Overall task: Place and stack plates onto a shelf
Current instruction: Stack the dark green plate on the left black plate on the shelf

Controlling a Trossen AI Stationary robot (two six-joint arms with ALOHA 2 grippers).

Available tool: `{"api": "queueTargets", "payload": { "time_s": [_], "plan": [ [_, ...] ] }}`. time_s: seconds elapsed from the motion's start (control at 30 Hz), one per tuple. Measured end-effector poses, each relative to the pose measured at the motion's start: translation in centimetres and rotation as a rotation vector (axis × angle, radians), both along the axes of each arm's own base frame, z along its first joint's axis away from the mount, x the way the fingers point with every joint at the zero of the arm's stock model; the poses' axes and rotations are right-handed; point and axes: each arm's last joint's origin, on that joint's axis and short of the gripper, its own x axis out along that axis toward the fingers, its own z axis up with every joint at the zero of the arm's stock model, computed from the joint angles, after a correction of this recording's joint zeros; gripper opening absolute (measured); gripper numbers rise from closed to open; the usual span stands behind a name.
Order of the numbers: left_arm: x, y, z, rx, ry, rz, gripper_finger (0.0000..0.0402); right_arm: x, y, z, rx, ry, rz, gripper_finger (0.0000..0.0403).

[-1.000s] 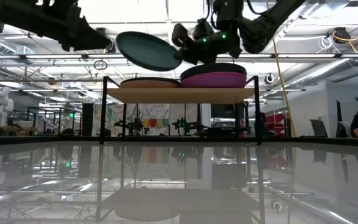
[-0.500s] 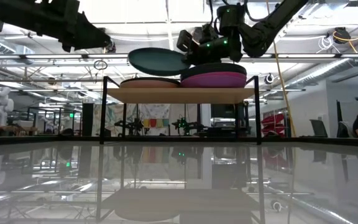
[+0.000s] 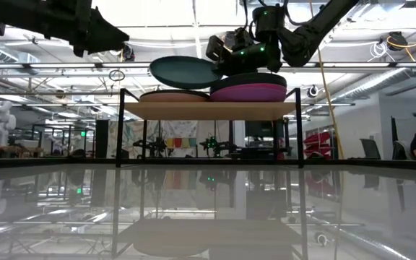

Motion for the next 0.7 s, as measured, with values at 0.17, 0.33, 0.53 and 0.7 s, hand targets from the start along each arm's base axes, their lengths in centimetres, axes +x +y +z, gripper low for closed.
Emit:
{"api": "queueTargets", "payload": {
  "time_s": [0.17,0.33,0.53,0.7],
  "plan": [
    [0.0,0.0,0.3,0.011,-0.026,0.0,0.0218,-0.5,-0.7,0.6,-0.007,-0.09,-0.022,0.0014],
    [0.0,0.0,0.8,0.04,-0.064,0.001,0.0218,-0.9,-1.2,1.2,0.002,-0.179,-0.027,0.0014],
    [0.3,0.1,1.0,0.049,-0.095,0.001,0.0218,-0.9,-1.2,1.0,0.002,-0.159,-0.024,0.0033],
    [1.1,0.2,1.0,0.079,-0.104,0.003,0.0218,-0.7,-1.3,0.6,0.006,-0.156,-0.025,0.0085]
  ]
}}
